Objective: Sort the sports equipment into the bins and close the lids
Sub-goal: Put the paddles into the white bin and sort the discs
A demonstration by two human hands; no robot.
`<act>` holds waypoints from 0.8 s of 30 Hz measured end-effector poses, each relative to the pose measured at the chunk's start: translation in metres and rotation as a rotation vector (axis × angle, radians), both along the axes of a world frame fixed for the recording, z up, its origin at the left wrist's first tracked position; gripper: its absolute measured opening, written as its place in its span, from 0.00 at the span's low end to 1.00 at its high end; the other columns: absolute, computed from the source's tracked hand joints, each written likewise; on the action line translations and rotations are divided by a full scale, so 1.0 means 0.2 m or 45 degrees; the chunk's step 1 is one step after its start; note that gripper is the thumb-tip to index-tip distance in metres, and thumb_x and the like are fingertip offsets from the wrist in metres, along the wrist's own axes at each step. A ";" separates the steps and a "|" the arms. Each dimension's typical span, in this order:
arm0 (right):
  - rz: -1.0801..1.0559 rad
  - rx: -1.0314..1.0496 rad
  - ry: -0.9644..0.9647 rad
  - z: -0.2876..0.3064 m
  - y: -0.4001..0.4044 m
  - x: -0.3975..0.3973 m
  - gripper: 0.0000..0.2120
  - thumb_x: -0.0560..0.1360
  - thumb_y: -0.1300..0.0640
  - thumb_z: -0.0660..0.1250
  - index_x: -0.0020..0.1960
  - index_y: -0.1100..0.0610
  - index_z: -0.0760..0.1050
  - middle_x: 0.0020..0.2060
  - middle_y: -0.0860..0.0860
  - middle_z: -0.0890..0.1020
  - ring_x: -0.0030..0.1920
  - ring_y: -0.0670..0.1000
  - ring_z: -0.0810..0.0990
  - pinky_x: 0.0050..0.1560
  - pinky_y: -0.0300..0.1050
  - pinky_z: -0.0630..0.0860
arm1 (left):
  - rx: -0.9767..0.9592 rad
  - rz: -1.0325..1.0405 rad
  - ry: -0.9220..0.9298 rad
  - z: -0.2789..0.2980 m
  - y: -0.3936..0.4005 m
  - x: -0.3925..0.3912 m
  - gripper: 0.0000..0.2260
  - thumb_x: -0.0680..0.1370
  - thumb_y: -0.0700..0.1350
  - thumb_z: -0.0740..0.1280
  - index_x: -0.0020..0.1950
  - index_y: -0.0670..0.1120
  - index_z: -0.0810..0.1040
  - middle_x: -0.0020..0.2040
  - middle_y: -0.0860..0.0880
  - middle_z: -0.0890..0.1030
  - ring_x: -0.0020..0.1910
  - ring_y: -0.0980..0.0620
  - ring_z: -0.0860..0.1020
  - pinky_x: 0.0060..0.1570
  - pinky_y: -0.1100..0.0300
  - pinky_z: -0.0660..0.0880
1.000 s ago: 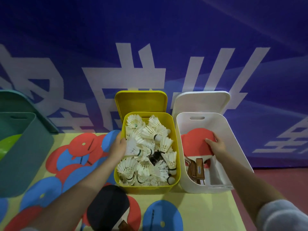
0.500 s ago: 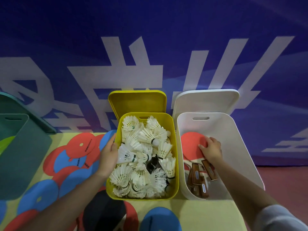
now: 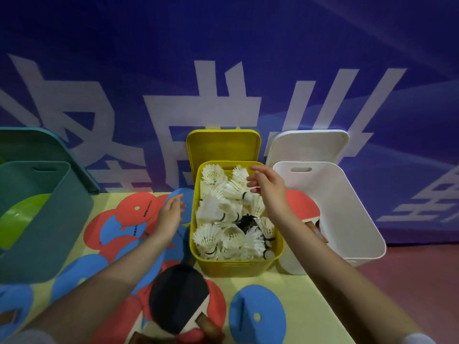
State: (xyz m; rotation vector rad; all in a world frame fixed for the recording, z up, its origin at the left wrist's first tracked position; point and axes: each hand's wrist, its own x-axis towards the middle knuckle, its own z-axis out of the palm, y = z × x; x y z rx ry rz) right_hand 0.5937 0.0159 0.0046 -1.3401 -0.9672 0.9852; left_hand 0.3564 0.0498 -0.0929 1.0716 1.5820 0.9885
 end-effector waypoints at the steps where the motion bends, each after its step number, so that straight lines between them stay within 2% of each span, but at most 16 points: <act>1: 0.060 -0.009 0.019 0.03 -0.04 -0.11 0.11 0.79 0.65 0.58 0.52 0.58 0.78 0.38 0.54 0.80 0.34 0.47 0.78 0.36 0.39 0.74 | 0.016 0.006 0.009 -0.01 -0.04 -0.07 0.15 0.84 0.47 0.54 0.66 0.45 0.73 0.58 0.46 0.77 0.55 0.47 0.76 0.59 0.45 0.73; 4: 0.259 -0.042 0.061 0.05 -0.16 -0.41 0.11 0.79 0.67 0.57 0.52 0.60 0.78 0.35 0.54 0.79 0.33 0.47 0.78 0.35 0.40 0.75 | 0.059 -0.035 0.207 -0.08 -0.18 -0.34 0.12 0.82 0.43 0.57 0.63 0.46 0.75 0.60 0.43 0.79 0.58 0.43 0.77 0.61 0.45 0.72; 8: 0.438 -0.093 0.064 -0.04 -0.22 -0.77 0.12 0.80 0.68 0.56 0.50 0.60 0.77 0.34 0.54 0.78 0.32 0.48 0.78 0.36 0.40 0.77 | 0.018 -0.069 0.480 -0.22 -0.40 -0.69 0.12 0.79 0.34 0.60 0.61 0.38 0.76 0.54 0.43 0.79 0.51 0.46 0.77 0.49 0.64 0.71; 10: 0.468 -0.175 -0.001 -0.15 -0.24 -0.91 0.11 0.80 0.68 0.56 0.51 0.61 0.76 0.34 0.54 0.78 0.30 0.45 0.78 0.35 0.38 0.76 | -0.073 -0.084 0.586 -0.35 -0.50 -0.88 0.13 0.78 0.35 0.63 0.62 0.36 0.75 0.56 0.38 0.79 0.55 0.42 0.77 0.55 0.59 0.70; 12: 0.540 -0.305 -0.111 -0.33 -0.28 -1.01 0.11 0.79 0.68 0.56 0.55 0.63 0.76 0.35 0.52 0.77 0.30 0.42 0.77 0.32 0.33 0.74 | -0.237 -0.050 0.658 -0.48 -0.59 -1.04 0.15 0.77 0.37 0.67 0.63 0.35 0.75 0.55 0.34 0.79 0.55 0.39 0.78 0.56 0.52 0.71; 15: 0.584 -0.552 -0.394 -0.64 -0.37 -1.05 0.12 0.79 0.66 0.60 0.61 0.64 0.75 0.47 0.51 0.80 0.46 0.49 0.79 0.39 0.32 0.72 | -0.328 -0.018 0.712 -0.63 -0.71 -1.19 0.16 0.74 0.38 0.70 0.60 0.35 0.77 0.52 0.33 0.80 0.54 0.36 0.78 0.54 0.48 0.72; 18: 0.455 -0.776 -0.843 -0.89 -0.50 -0.97 0.19 0.74 0.58 0.65 0.65 0.59 0.73 0.51 0.56 0.80 0.54 0.58 0.78 0.50 0.46 0.73 | -0.341 -0.090 0.762 -0.69 -0.79 -1.26 0.15 0.72 0.43 0.71 0.58 0.39 0.78 0.52 0.38 0.80 0.55 0.39 0.77 0.55 0.49 0.73; 21: 0.314 -0.970 -1.093 -1.00 -0.62 -0.93 0.26 0.74 0.51 0.67 0.69 0.58 0.66 0.61 0.61 0.72 0.62 0.63 0.70 0.59 0.53 0.70 | -0.296 -0.182 0.853 -0.69 -0.84 -1.29 0.17 0.70 0.47 0.73 0.55 0.41 0.78 0.50 0.39 0.80 0.53 0.39 0.76 0.52 0.51 0.71; 24: 0.293 -1.069 -1.268 -1.04 -0.68 -0.98 0.37 0.72 0.42 0.67 0.73 0.54 0.57 0.67 0.59 0.65 0.68 0.62 0.63 0.65 0.55 0.65 | -0.329 -0.282 0.977 -0.69 -0.84 -1.33 0.21 0.69 0.53 0.73 0.58 0.44 0.76 0.52 0.42 0.80 0.56 0.40 0.75 0.54 0.52 0.70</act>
